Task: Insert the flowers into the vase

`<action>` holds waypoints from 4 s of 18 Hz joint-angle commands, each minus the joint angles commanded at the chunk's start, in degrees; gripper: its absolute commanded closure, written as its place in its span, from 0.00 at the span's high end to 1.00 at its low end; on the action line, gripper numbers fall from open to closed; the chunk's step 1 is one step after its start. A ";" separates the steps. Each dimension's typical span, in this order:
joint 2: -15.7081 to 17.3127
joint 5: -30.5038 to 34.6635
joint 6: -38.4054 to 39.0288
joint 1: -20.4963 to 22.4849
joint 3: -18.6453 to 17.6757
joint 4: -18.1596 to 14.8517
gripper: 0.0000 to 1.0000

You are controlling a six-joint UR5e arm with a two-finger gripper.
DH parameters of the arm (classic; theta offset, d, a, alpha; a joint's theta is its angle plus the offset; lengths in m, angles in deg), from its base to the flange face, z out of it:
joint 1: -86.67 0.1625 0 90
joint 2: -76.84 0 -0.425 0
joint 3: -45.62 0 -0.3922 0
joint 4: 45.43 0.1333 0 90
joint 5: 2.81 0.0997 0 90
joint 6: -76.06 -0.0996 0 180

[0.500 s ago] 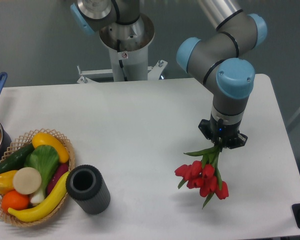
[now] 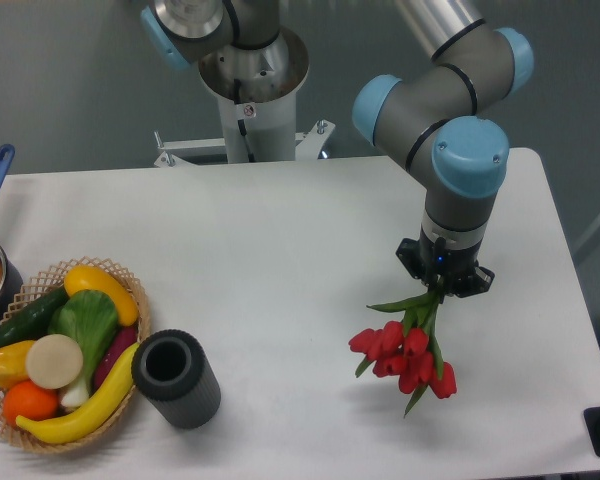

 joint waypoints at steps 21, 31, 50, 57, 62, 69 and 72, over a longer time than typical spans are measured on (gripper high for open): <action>-3.43 -44.79 19.24 -1.23 6.77 8.94 0.00; 0.43 -68.72 20.04 -1.67 6.50 17.67 0.00; -1.93 -77.00 16.09 -10.28 4.93 21.01 0.03; -1.93 -77.09 15.74 -11.07 2.37 21.01 0.03; -3.07 -76.48 15.03 -11.60 1.58 21.09 0.04; -3.60 -76.12 12.14 -11.87 -0.52 21.01 0.04; -3.60 -76.12 9.59 -11.87 -2.10 21.01 0.04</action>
